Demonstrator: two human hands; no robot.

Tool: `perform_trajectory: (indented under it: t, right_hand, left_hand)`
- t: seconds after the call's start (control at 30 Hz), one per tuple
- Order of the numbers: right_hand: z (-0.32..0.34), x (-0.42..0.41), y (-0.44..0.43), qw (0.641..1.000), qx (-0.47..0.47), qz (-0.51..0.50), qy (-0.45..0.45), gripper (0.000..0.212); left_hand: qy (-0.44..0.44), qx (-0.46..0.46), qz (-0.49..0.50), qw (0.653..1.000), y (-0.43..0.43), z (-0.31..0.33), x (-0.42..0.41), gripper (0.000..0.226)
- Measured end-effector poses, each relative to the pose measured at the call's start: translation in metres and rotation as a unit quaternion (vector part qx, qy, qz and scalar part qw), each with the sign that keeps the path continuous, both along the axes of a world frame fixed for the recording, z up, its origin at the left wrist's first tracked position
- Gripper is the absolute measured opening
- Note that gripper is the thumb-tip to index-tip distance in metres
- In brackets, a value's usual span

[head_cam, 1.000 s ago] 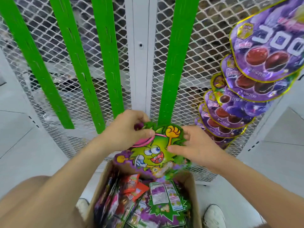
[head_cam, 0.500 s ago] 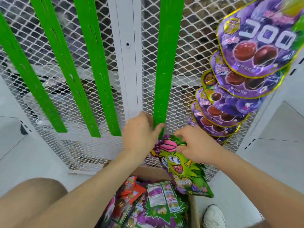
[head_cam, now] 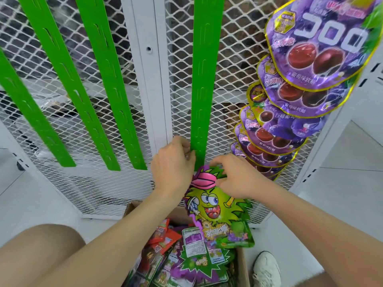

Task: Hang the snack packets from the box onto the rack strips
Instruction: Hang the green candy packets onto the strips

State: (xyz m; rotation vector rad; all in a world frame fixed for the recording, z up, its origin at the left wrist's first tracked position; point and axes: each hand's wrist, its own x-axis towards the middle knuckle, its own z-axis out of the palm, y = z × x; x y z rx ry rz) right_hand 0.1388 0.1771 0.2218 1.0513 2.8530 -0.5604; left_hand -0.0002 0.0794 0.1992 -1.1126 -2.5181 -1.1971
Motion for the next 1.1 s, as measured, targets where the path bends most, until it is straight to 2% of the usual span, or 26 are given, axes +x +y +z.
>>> perform_trajectory:
  t: [0.1,0.23,0.33,0.53,0.6,0.7,0.87,1.0,1.1]
  right_hand:
    - [-0.011,-0.005,-0.003,0.999,-0.039,-0.013,0.032,0.072]
    - [-0.020,-0.012,-0.009,0.997,-0.056,-0.020,0.053,0.078]
    - [-0.019,-0.011,-0.009,0.996,-0.061,-0.014,0.070,0.066]
    - [-0.014,0.000,-0.007,0.993,-0.072,-0.040,0.086,0.030]
    - [-0.017,-0.001,-0.010,0.991,-0.079,-0.031,0.105,0.017]
    - [-0.021,-0.003,-0.013,0.989,-0.056,-0.037,0.132,0.011]
    - [-0.018,-0.008,-0.016,0.982,-0.061,-0.052,0.168,0.023]
    - [-0.015,-0.010,-0.015,0.977,-0.068,-0.063,0.194,0.045]
    - [-0.014,-0.012,-0.015,0.973,-0.033,-0.064,0.219,0.048]
  left_hand:
    - [-0.031,0.037,0.001,0.999,-0.004,-0.001,0.002,0.014]
    - [-0.080,0.047,-0.022,0.995,-0.007,-0.001,0.001,0.014]
    - [-0.112,0.010,-0.058,0.992,-0.010,-0.001,-0.010,0.007]
    - [-0.214,-0.103,-0.154,0.959,-0.018,0.006,-0.036,0.034]
    - [-0.256,-0.123,-0.164,0.944,-0.019,0.008,-0.041,0.037]
    - [-0.297,-0.131,-0.170,0.930,-0.021,0.014,-0.045,0.037]
    - [-0.299,-0.200,-0.177,0.916,-0.022,0.030,-0.039,0.047]
    - [-0.356,-0.200,-0.167,0.898,-0.017,0.034,-0.040,0.037]
    - [-0.395,-0.183,-0.152,0.887,-0.012,0.034,-0.043,0.037]
